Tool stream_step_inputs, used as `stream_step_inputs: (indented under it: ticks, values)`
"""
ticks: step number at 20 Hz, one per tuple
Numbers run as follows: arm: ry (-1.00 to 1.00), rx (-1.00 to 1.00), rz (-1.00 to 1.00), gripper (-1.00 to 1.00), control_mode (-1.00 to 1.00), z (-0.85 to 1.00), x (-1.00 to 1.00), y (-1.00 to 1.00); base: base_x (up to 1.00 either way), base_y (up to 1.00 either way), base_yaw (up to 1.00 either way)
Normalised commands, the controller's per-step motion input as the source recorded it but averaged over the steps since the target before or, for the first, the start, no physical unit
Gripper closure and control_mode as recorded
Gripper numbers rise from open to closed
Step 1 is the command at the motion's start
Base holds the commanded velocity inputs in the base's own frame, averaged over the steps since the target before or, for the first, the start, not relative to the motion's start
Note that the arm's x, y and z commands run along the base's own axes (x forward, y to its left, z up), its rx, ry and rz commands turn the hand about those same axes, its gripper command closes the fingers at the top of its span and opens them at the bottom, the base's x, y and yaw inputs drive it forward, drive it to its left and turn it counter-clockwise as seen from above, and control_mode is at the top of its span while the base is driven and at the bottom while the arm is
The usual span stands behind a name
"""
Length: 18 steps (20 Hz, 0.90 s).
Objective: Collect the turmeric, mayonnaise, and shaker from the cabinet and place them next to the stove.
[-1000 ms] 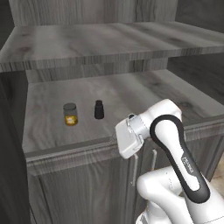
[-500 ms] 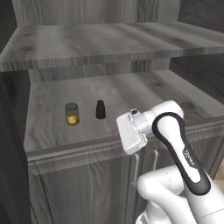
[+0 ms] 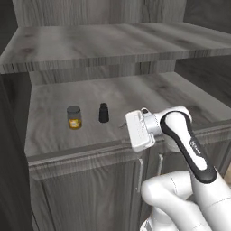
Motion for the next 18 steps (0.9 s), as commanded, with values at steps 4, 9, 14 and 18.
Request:
stream_step_inputs:
  ticks: [4,9,14,18]
  values:
    - [0.0,0.03,-0.03,-1.0,-1.0,0.0,0.62,-0.1,0.0,0.0,0.0]
    - [0.0,0.02,-0.01,-1.0,-1.0,0.0,0.54,-0.01,0.0,0.0,0.0]
    - [0.0,0.02,0.0,-1.0,-1.0,0.01,0.41,-0.02,0.0,0.0,0.0]
    - [0.0,0.01,0.0,-1.0,-1.0,0.0,0.33,0.0,0.0,0.0,0.0]
